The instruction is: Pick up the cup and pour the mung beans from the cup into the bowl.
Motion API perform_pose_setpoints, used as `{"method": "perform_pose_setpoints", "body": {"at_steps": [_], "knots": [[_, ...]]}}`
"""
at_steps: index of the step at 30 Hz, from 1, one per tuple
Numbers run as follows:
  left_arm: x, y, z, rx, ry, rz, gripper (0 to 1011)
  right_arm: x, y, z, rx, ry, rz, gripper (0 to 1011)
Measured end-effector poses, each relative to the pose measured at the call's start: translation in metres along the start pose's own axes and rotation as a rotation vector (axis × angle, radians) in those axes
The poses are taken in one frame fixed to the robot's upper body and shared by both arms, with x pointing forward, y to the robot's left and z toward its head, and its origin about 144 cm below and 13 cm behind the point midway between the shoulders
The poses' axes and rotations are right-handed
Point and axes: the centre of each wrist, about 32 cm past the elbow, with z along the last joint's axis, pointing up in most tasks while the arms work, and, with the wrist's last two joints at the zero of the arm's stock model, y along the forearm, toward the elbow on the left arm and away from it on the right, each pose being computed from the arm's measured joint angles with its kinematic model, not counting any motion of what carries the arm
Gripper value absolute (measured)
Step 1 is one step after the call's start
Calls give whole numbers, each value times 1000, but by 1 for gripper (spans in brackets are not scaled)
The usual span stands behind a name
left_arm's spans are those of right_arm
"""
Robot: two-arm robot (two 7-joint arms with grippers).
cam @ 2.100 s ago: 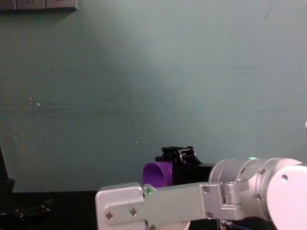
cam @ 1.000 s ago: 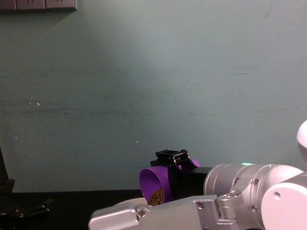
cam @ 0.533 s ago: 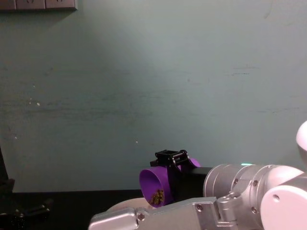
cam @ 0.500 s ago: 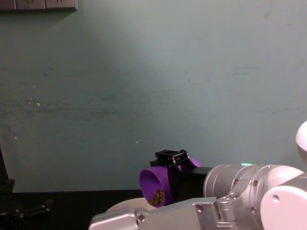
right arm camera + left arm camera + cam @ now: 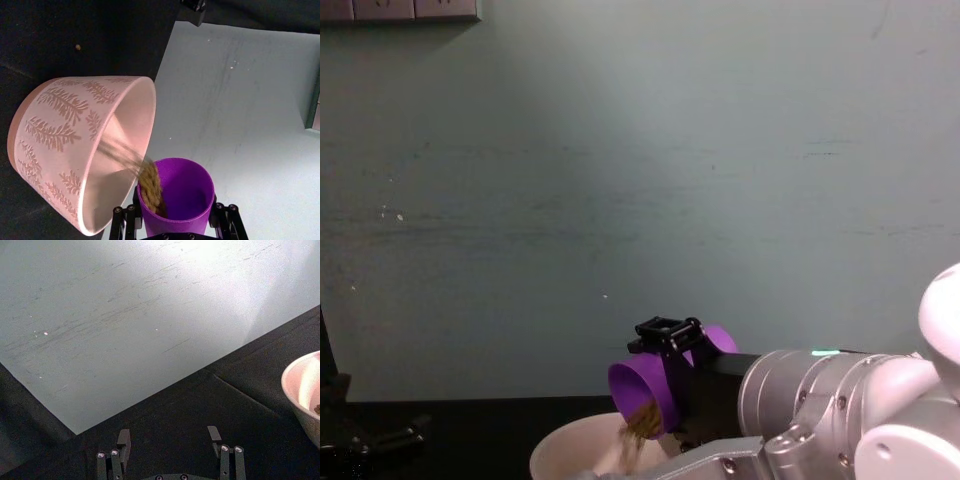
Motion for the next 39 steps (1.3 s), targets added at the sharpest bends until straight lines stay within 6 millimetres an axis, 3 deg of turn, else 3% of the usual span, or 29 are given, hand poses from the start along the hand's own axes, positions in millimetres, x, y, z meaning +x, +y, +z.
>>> {"method": "perform_pose_setpoints", "body": {"at_steps": [39], "knots": [[0,0,0,0,0,0,1000,1,-2,5,-3,-56,-15,718]]}}
